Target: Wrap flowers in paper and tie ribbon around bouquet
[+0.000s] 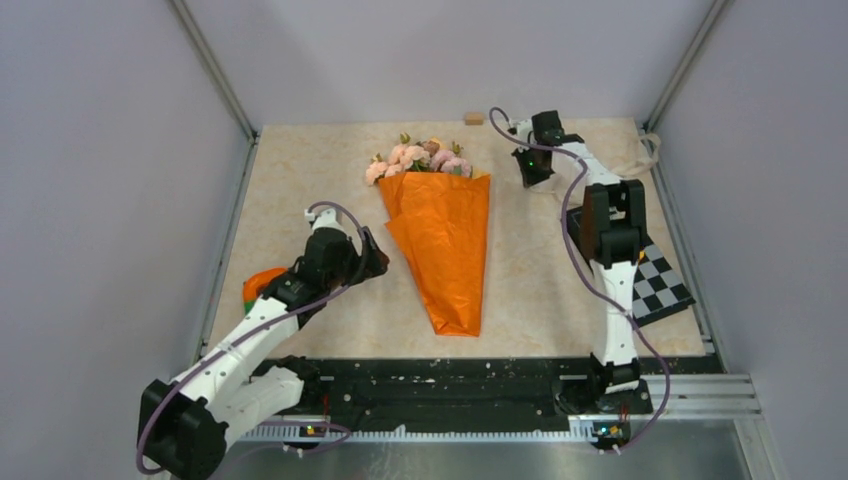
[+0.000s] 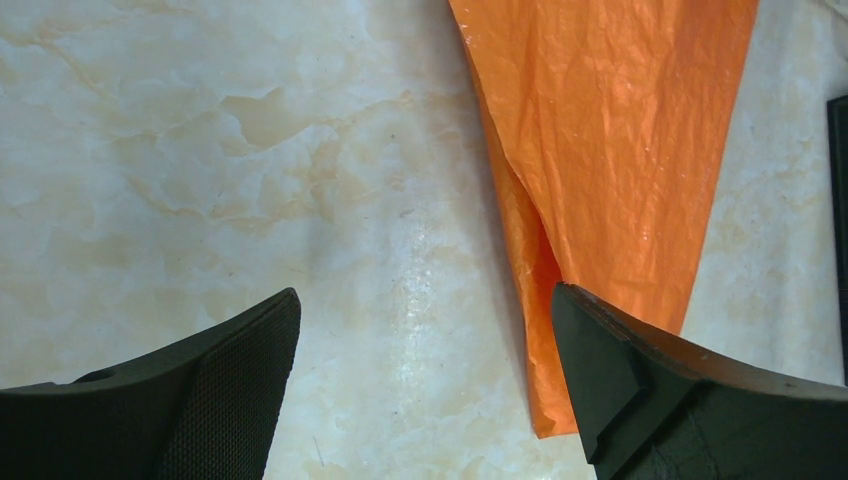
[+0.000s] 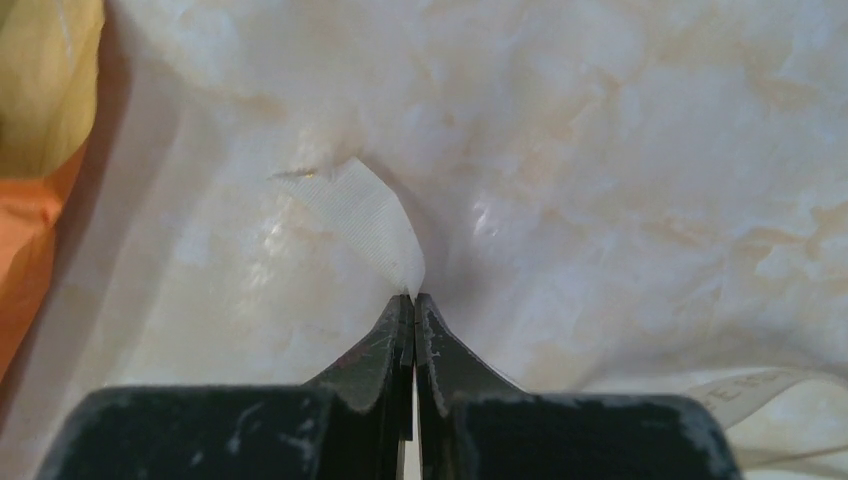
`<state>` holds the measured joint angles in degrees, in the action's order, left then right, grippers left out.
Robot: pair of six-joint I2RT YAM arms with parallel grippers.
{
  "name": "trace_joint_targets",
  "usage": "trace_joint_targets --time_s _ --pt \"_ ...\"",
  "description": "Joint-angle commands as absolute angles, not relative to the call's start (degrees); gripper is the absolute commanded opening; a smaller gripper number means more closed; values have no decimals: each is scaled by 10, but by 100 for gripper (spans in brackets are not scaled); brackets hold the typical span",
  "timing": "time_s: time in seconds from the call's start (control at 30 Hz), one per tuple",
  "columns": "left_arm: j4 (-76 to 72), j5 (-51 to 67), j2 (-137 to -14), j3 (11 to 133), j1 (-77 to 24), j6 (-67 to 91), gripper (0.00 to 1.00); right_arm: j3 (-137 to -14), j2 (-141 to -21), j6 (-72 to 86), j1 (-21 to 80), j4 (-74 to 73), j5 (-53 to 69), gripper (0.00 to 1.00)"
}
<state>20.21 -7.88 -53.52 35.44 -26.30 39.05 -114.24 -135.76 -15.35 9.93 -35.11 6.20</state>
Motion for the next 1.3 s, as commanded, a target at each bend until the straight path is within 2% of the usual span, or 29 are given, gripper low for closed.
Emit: trace_joint_targets --time_s 0.0,0.07,0.27,0.37,0.53,0.7,0.83,1.1,1.27 --pt "163 -21 -508 348 -261 376 99 -1056 -1208 -127 130 -262 84 0" --pt "141 26 -498 347 -261 366 99 -1021 -1139 -99 145 -216 112 0" --pt "57 120 -469 339 -261 368 99 -905 -958 -27 199 -110 333 0" --pt "6 182 -457 336 -261 361 99 -858 -898 14 250 -70 357 0" --pt "-101 250 -454 322 -261 365 99 -846 -838 39 351 -71 339 0" --pt "-235 335 -479 314 -262 360 99 -831 -821 154 388 -5 341 0" --pt "-307 370 -512 326 -264 349 99 -836 -823 178 415 -4 341 0" --pt "-360 378 -581 353 -287 327 98 -859 -840 199 444 2 308 0" --pt "-376 326 -599 351 -295 324 93 -865 -852 227 453 6 326 0"
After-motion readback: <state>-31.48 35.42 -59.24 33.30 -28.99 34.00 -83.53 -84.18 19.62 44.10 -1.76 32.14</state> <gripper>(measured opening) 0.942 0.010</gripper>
